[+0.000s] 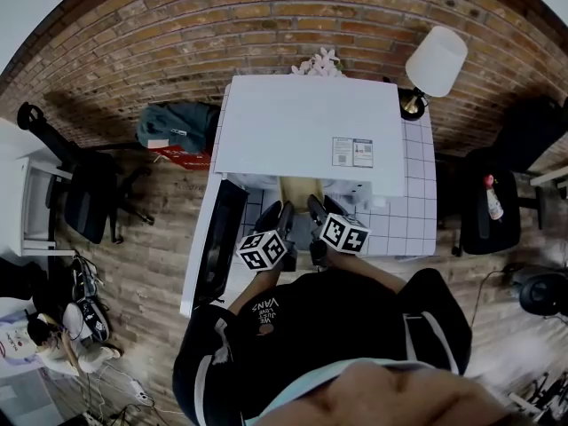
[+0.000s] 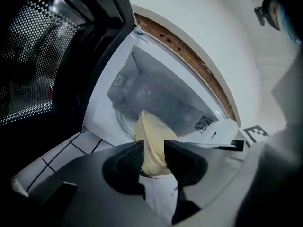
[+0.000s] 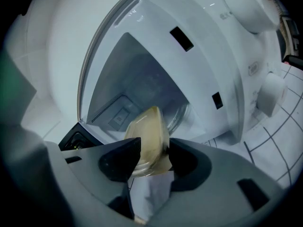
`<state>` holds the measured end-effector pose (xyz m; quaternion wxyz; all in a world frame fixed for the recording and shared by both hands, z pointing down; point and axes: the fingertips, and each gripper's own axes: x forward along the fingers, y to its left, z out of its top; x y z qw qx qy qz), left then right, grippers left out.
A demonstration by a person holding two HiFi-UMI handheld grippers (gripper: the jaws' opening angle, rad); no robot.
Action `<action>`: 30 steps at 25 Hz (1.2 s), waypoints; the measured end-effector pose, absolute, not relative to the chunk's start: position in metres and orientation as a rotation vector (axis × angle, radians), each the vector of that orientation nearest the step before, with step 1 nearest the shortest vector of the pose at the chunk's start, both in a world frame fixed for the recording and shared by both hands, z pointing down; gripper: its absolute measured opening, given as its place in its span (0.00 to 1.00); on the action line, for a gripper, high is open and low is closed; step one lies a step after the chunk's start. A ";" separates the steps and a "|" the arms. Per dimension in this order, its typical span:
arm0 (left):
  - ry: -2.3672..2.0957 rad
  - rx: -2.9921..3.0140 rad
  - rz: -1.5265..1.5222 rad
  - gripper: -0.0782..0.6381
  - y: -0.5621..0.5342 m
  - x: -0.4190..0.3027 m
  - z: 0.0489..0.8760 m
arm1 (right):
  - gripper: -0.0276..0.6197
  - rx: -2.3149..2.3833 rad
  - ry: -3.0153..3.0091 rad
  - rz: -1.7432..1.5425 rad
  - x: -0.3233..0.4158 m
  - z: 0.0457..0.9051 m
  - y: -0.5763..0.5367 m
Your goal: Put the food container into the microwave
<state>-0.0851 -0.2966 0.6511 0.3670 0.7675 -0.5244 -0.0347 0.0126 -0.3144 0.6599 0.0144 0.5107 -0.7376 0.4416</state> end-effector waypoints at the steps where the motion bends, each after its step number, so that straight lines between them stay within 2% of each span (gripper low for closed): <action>1: -1.351 1.971 -0.088 0.29 -0.299 -0.086 0.652 | 0.30 1.589 -2.298 1.370 0.012 0.660 -0.317; 24: -1.367 1.981 -0.147 0.30 -0.337 -0.088 0.653 | 0.32 1.629 -2.353 1.340 0.012 0.662 -0.356; 30: -1.355 1.965 -0.164 0.41 -0.334 -0.091 0.654 | 0.35 1.643 -2.355 1.337 0.014 0.658 -0.353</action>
